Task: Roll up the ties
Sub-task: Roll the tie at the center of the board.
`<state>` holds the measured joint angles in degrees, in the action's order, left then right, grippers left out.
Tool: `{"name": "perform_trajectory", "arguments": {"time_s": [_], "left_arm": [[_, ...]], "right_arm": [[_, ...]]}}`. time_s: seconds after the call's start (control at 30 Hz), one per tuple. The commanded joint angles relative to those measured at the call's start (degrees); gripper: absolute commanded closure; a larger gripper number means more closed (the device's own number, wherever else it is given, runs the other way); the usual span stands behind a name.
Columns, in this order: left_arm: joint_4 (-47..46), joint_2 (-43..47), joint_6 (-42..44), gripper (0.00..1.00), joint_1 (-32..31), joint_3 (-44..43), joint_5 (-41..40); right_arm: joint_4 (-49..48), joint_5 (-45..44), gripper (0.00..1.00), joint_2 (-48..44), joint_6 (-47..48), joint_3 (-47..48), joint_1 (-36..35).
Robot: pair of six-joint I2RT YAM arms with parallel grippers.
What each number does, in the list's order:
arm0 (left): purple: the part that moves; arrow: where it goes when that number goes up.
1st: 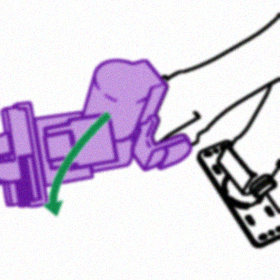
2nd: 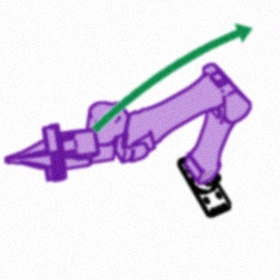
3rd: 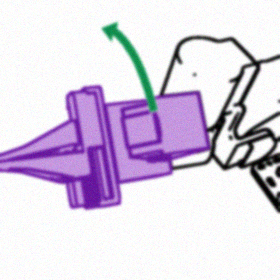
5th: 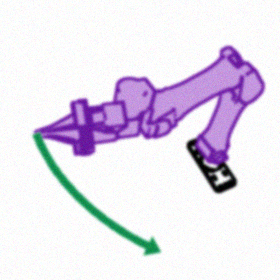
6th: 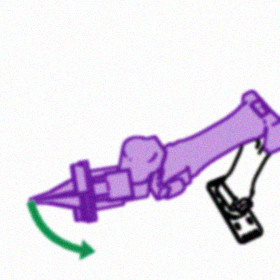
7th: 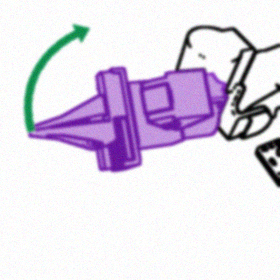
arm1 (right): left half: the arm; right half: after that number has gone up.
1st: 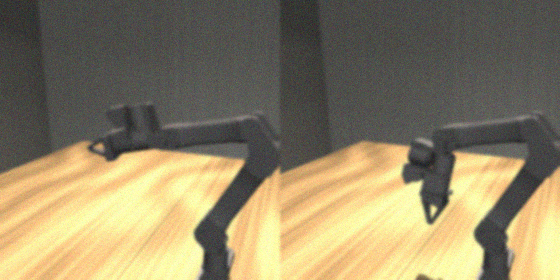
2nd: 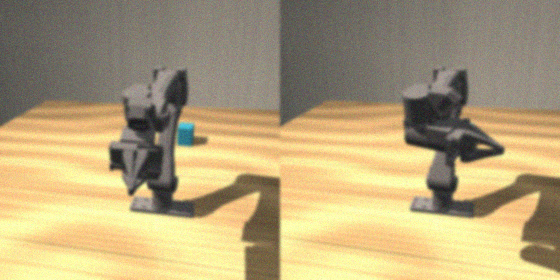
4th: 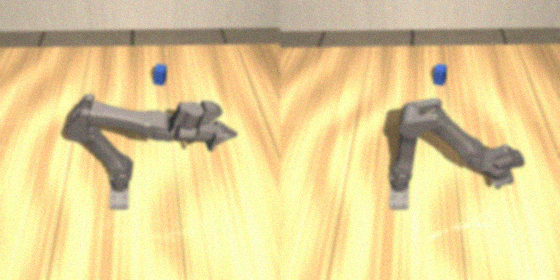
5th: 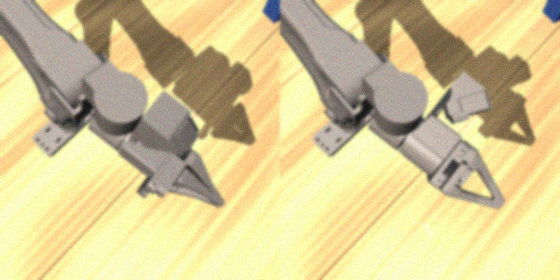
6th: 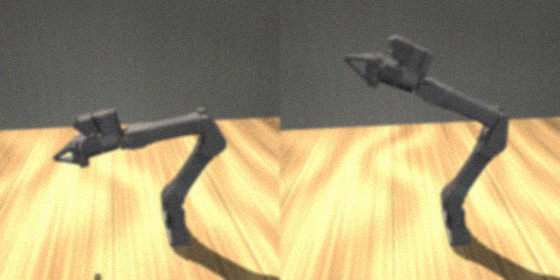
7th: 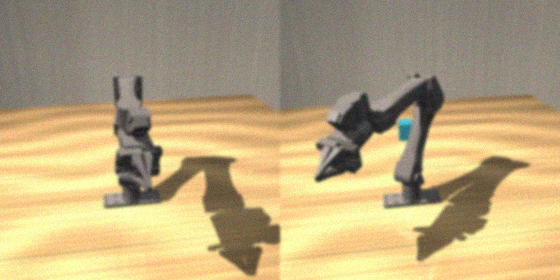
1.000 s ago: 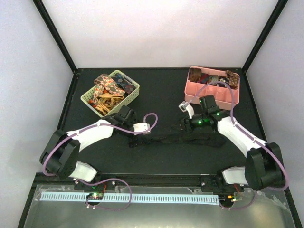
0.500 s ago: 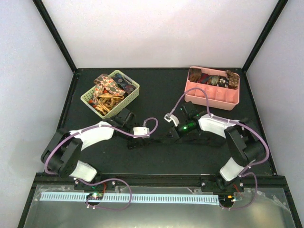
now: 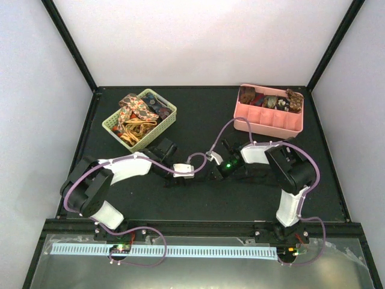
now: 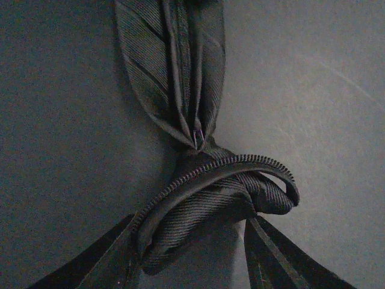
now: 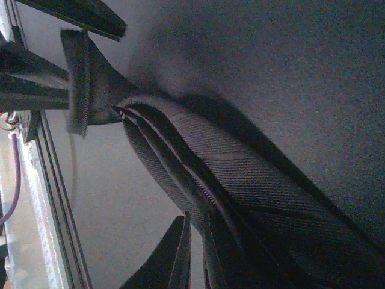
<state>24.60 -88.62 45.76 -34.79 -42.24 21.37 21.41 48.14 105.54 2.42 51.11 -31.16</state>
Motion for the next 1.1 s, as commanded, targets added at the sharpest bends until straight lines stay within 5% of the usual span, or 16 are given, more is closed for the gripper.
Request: {"name": "perform_trajectory", "arguments": {"time_s": [0.0, 0.33, 0.63, 0.9, 1.07], "left_arm": [[1.35, 0.99, -1.64, 0.54, -0.65, -4.3, 1.16], [4.03, -2.26, -4.54, 0.69, -3.46, -10.85, 3.76], [7.33, -7.16, -5.84, 0.7, -3.81, -16.83, 2.74], [12.1, -11.24, -4.87, 0.76, -3.8, -20.59, 3.67], [13.58, -13.13, -5.66, 0.77, -3.59, -22.86, 5.06]], "right_arm": [[-0.12, -0.72, 0.89, 1.92, -0.92, 1.79, -0.4], [1.71, 1.05, 0.89, 1.0, -0.38, 3.24, -0.4], [5.61, 3.03, 0.86, -1.82, 2.24, 4.87, 1.14], [-2.07, 3.42, 0.49, -8.01, -2.51, 1.27, 2.78], [-4.9, 4.14, 0.44, -3.99, -5.15, 2.67, 1.72]]}}
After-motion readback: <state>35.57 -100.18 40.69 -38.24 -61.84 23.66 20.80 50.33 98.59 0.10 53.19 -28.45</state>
